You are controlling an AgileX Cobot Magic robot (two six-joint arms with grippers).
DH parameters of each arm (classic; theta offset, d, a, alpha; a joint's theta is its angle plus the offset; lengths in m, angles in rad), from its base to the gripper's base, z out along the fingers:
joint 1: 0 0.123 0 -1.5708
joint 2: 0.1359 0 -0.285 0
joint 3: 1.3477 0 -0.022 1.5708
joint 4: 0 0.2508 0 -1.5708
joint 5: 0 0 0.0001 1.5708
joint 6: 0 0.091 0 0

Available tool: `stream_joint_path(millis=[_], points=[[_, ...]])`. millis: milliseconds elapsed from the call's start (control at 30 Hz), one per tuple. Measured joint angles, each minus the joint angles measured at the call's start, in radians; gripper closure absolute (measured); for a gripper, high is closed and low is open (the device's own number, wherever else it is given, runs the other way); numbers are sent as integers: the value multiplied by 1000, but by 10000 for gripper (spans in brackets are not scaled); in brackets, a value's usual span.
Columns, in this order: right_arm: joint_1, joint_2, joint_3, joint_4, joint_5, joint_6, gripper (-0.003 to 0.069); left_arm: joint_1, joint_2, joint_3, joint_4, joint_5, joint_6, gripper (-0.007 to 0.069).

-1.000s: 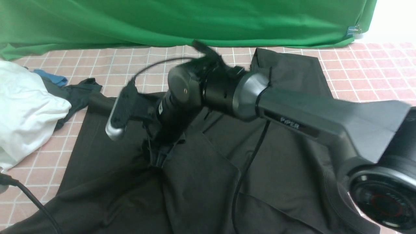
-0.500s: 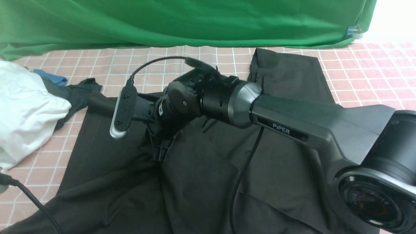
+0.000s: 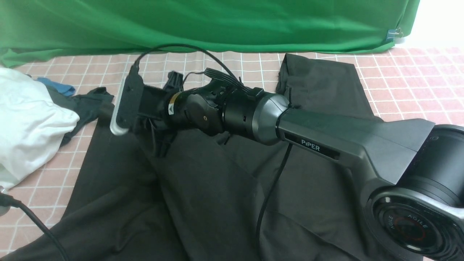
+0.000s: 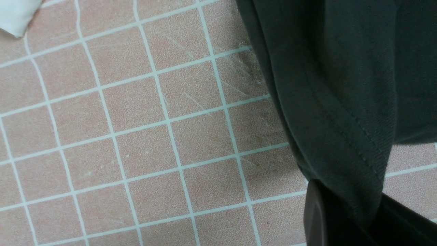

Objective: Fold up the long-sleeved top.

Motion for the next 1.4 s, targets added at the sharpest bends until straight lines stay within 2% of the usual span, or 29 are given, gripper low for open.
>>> stream_joint_path(millis=[67, 133, 233, 333, 400, 433, 467, 567, 633, 733, 867, 1000, 1167, 1333, 1400], points=[[0, 0, 0, -1, -20, 24, 209, 0, 0, 0, 0, 0, 0, 587], [0, -4, 0, -1, -13, 57, 83, 0, 0, 0, 0, 0, 0, 587], [0, -30, 0, 0, 83, 122, 41, 0, 0, 0, 0, 0, 0, 587], [4, -102, 0, 0, 271, 265, 105, 0, 0, 0, 0, 0, 0, 587], [14, -165, 1, 0, 469, 366, 169, 0, 0, 0, 0, 0, 0, 587], [16, -176, 3, 2, 506, 381, 173, 0, 0, 0, 0, 0, 0, 587], [26, -205, 17, 7, 611, 421, 199, 0, 0, 0, 0, 0, 0, 587], [61, -246, 91, 18, 804, 501, 217, 0, 0, 0, 0, 0, 0, 587], [97, -260, 174, 19, 851, 543, 215, 0, 0, 0, 0, -2, 0, 587], [160, -263, 272, 21, 840, 569, 197, 0, 0, 0, -4, -16, 0, 587], [234, -261, 378, 21, 695, 577, 162, 0, 0, 0, -28, -36, 1, 587], [231, -245, 397, -16, 609, 603, 156, 0, 0, 0, -30, -34, 1, 587], [219, -234, 398, -77, 582, 653, 162, 0, 0, 0, -30, -29, 1, 587], [217, -231, 398, -101, 572, 669, 294, 0, 0, 0, -31, -23, 1, 587], [216, -230, 398, -110, 570, 671, 391, 0, 0, 0, -31, -22, 1, 587]])
